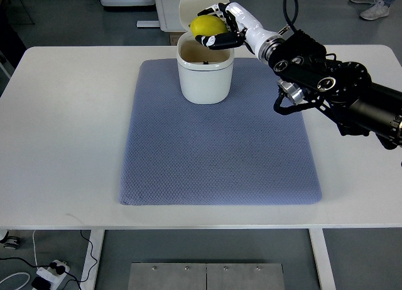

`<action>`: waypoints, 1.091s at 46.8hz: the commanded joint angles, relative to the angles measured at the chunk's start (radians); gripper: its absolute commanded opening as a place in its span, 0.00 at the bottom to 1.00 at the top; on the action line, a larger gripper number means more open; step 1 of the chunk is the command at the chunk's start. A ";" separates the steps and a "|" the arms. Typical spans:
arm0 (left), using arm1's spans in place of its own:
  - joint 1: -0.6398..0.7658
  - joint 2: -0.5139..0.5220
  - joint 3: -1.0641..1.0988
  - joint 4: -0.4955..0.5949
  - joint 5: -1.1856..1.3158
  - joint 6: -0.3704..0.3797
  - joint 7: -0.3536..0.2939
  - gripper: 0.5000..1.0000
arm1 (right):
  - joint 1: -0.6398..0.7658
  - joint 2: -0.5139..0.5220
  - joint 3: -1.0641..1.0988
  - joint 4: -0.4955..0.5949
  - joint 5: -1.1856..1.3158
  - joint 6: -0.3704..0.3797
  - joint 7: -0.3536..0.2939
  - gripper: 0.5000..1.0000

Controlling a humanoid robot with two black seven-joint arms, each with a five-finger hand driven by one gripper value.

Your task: Put lemon in trash with right hand

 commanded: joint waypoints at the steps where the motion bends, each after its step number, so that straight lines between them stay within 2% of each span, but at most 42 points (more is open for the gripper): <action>1: 0.000 0.000 0.000 0.000 0.000 0.000 0.000 1.00 | 0.000 0.005 -0.006 -0.005 0.000 0.000 0.000 0.34; 5: 0.000 0.000 0.000 0.000 0.000 0.000 0.000 1.00 | 0.001 0.012 -0.006 -0.012 0.000 0.000 -0.006 0.38; 8: 0.000 0.000 0.000 0.000 0.000 0.000 0.000 1.00 | 0.001 0.014 -0.006 -0.026 0.000 0.000 -0.017 0.48; 19: 0.000 0.000 0.000 0.000 0.000 0.000 0.000 1.00 | 0.001 0.014 -0.017 -0.048 -0.002 0.000 -0.025 0.60; 22: 0.000 0.000 0.000 0.000 0.000 0.000 0.000 1.00 | 0.001 0.014 -0.018 -0.048 -0.002 0.000 -0.023 0.67; 25: 0.000 0.000 0.000 0.000 0.000 0.000 0.000 1.00 | 0.001 0.014 -0.018 -0.048 0.000 0.000 -0.023 0.79; 29: 0.000 0.000 0.000 0.000 0.000 0.000 0.000 1.00 | 0.008 0.014 -0.018 -0.046 0.000 0.000 -0.022 0.87; 38: 0.000 0.000 0.000 0.000 0.000 0.000 0.000 1.00 | 0.015 0.014 -0.017 -0.046 0.000 0.000 -0.022 0.96; 51: 0.000 0.000 0.000 0.000 0.000 0.000 0.000 1.00 | 0.031 0.014 -0.017 -0.032 0.001 0.011 -0.017 0.99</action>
